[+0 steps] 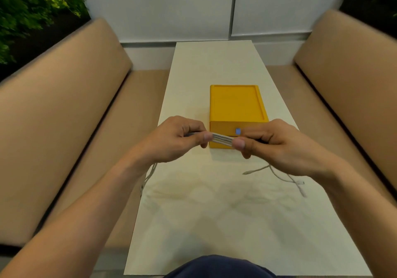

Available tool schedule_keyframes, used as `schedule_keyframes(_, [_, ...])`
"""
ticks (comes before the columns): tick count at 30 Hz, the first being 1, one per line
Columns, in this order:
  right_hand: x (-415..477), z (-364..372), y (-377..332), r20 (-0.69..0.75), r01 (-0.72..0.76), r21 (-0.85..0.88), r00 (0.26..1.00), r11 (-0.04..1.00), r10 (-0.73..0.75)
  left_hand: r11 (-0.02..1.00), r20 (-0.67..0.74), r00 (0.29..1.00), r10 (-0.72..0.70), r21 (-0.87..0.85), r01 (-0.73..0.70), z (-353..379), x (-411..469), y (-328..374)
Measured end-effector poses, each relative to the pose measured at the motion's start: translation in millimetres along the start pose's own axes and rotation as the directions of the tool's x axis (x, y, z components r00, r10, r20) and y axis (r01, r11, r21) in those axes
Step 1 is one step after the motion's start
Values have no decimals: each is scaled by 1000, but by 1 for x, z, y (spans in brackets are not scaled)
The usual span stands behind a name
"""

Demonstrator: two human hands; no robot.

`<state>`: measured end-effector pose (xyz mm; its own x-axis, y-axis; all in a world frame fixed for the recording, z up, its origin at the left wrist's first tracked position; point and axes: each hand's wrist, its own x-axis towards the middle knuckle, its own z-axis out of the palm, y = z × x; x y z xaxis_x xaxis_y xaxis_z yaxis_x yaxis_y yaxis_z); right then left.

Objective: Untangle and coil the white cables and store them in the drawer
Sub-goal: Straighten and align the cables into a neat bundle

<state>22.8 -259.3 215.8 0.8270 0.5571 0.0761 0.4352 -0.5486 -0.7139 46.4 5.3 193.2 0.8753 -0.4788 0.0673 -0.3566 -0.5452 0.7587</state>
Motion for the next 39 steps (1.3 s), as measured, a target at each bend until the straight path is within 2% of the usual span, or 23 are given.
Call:
schedule_keyframes(4, [4,4,25,-77,-98,-73,993,992,92,999,73,996,46,2,-46,5,-2,4])
schedule_keyframes(9, [3,12,31,-190,-40,-170,982,985,7,1000,82,997,-2,21,0,8,4,-1])
schedule_keyframes(14, [2,4,21,-141,-4,-60,990,998,-5,994,125,991,-37,110,23,14,-1,-8])
schedule_keyframes(18, [2,5,23,-111,-10,-26,994,1000,7,998,186,981,-59,49,51,10,-4,-7])
schedule_keyframes(21, [4,4,23,-103,-9,-19,995,1000,7,995,211,976,-47,93,28,6,-2,0])
schedule_keyframes(23, [5,2,22,-96,-14,-5,995,1000,13,999,220,975,-41,14,39,7,0,9])
schedule_keyframes(25, [7,1,20,-83,-10,-19,996,1000,8,998,204,979,-18,-57,30,14,3,17])
schedule_keyframes(28, [8,-1,19,-77,-38,-30,996,999,36,999,105,994,31,35,-35,24,6,19])
schedule_keyframes(33, [7,-10,21,101,-127,52,987,991,121,992,65,997,50,117,-58,14,9,17])
schedule_keyframes(36, [11,-13,25,35,-141,1,989,990,141,985,29,999,38,167,-42,14,10,16])
schedule_keyframes(39, [13,-10,25,-50,-86,-42,995,995,84,990,-35,999,9,140,-4,14,12,12])
